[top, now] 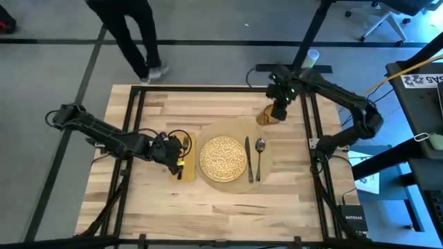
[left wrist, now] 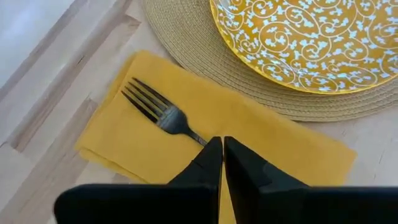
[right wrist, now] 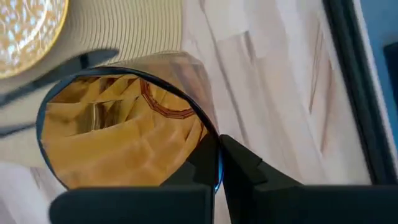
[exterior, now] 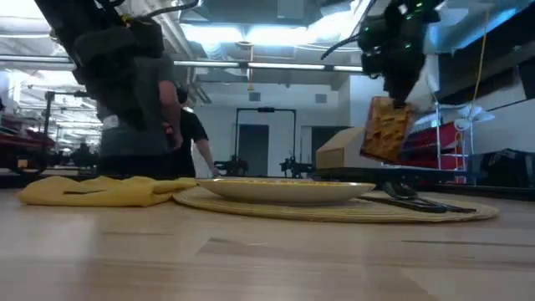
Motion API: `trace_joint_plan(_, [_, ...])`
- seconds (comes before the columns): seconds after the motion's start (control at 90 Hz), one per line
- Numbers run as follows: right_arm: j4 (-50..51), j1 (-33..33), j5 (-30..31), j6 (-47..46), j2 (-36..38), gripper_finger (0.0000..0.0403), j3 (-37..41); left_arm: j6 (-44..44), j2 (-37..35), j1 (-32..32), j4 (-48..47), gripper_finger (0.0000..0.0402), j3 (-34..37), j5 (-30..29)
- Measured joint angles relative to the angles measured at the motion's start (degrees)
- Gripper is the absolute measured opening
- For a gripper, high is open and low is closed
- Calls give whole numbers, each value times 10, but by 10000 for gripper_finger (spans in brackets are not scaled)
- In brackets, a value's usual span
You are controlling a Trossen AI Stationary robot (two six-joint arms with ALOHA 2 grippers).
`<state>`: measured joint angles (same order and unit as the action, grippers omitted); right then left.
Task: Set table place
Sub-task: Put the brown cup to the top right of the woven mat
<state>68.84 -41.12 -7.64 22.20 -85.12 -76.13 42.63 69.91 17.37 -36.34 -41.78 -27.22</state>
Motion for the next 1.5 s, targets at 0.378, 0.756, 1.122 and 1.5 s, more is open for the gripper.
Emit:
trace_joint_plan(0.378, [77, -10, 5, 53, -179, 1, -161, 0, 0, 0, 0, 0, 0, 0])
trace_joint_plan(0.756, [101, -22, 16, 70, -246, 1, -169, -1, 0, 0, -2, 0, 0, 0])
trace_joint_plan(1.122, [101, -22, 16, 83, -246, 1, -169, 0, 0, 0, -2, 0, 0, 0])
trace_joint_plan(1.5, [101, -22, 20, 89, -262, 1, -169, -7, 0, 0, -2, 0, 0, 0])
